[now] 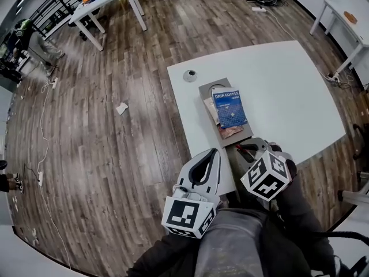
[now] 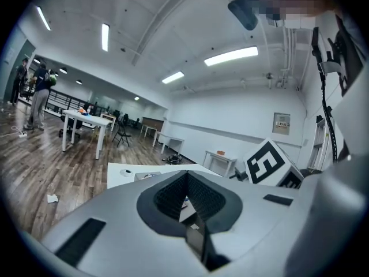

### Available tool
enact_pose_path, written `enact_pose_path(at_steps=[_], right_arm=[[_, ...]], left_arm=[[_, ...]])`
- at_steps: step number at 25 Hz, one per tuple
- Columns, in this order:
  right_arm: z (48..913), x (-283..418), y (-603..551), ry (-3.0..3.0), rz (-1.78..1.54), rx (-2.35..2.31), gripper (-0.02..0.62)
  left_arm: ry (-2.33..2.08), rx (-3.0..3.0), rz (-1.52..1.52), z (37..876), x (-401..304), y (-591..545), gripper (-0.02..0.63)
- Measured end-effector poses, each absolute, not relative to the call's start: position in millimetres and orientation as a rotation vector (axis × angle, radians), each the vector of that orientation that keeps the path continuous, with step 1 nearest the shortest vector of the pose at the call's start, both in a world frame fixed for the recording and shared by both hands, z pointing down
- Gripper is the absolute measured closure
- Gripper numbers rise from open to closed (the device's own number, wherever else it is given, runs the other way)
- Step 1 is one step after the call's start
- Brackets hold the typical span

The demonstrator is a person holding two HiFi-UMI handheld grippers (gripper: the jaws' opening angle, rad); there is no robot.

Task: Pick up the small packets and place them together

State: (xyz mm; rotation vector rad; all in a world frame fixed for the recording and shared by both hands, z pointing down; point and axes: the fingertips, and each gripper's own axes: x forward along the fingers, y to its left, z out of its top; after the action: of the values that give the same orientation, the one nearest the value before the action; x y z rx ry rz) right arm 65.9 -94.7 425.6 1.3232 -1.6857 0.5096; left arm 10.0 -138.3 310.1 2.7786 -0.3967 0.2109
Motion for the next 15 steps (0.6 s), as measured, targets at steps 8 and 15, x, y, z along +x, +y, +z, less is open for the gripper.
enact_pose_path(at_steps=[8, 15], right_arm=[[397, 119, -171, -1.689, 0.355, 1.377, 0.548], [421, 124, -196, -1.738, 0.368, 1.304, 0.546]], left_arm=[[-0.549, 2.723, 0.259, 321, 3, -172, 0.603], [-0.62, 2.666, 0.314, 338, 5, -187, 0.603]])
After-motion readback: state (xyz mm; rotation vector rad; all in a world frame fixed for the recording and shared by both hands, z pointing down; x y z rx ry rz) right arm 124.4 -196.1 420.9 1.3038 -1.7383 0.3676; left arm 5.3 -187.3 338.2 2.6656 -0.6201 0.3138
